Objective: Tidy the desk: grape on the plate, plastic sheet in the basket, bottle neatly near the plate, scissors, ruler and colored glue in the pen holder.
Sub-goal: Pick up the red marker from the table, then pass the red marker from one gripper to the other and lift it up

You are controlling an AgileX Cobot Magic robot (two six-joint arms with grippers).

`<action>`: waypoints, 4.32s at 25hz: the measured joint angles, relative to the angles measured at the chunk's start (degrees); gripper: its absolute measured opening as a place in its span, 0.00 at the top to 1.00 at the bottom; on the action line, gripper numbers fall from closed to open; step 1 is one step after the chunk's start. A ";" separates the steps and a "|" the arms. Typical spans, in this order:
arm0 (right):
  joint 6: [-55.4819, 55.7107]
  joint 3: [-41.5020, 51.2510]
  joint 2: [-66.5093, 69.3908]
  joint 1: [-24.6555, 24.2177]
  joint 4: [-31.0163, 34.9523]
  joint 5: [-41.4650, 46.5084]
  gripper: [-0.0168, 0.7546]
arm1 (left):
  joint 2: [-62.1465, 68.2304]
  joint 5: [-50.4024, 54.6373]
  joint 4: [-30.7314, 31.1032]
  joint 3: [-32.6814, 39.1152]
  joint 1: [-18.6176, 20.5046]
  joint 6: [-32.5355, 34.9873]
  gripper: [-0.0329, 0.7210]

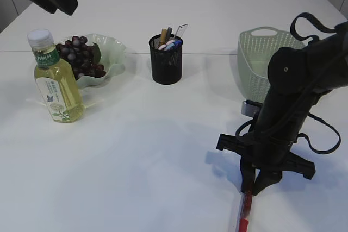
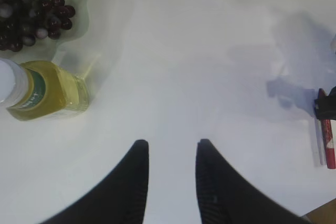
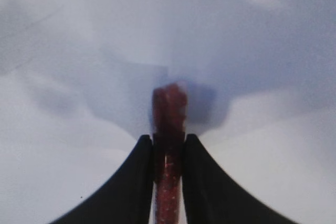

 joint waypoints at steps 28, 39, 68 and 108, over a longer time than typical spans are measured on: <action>-4.48 0.00 0.00 0.00 4.48 4.13 0.78 | 0.00 0.00 0.00 0.00 0.00 0.00 0.65; -10.24 -7.45 0.00 0.00 13.75 10.41 0.78 | 0.00 0.00 0.00 0.00 0.00 0.00 0.65; -13.16 -24.52 0.02 -2.39 33.27 19.14 0.78 | 0.00 0.00 4.63 0.00 0.00 10.32 0.65; -21.86 -24.52 0.62 -8.86 75.81 16.71 0.78 | -8.41 -32.90 5.92 26.18 0.00 13.71 0.64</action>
